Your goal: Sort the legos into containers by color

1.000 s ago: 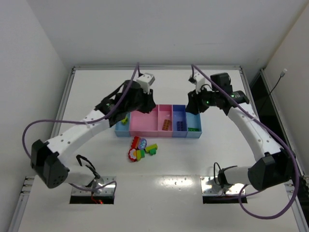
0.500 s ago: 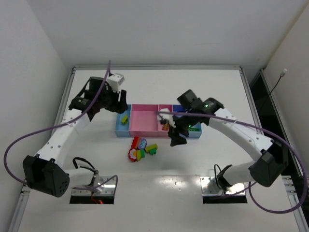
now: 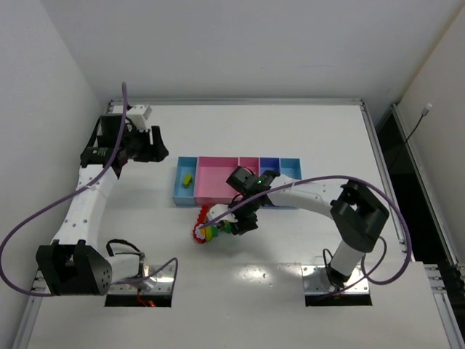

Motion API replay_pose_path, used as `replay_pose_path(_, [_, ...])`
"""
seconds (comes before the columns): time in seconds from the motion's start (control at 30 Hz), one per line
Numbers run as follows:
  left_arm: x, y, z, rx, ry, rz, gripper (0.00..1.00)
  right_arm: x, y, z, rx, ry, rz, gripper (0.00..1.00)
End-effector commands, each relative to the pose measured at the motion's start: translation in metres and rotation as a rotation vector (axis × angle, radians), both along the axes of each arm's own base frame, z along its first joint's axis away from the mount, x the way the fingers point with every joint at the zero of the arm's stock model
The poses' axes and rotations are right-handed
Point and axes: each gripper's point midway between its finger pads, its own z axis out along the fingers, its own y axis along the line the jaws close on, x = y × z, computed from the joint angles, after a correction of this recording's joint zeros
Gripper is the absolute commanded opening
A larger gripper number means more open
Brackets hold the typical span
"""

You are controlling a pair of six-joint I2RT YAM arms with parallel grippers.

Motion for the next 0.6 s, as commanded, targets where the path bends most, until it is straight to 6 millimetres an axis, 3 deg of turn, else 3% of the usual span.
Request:
replay_pose_path(0.0, [-0.006,0.000,0.009,-0.025,-0.031,-0.036,0.67,0.030,0.024,0.005,0.105,-0.122,0.023,0.54])
replay_pose_path(0.3, [0.000,0.014,-0.001,-0.032,-0.004,-0.038,0.67,0.046,0.030,-0.014,0.067,-0.130,0.031,0.51])
replay_pose_path(0.57, [0.003,0.021,-0.013,-0.062,0.040,-0.038,0.67,0.064,0.022,-0.024,0.033,-0.141,0.018,0.47])
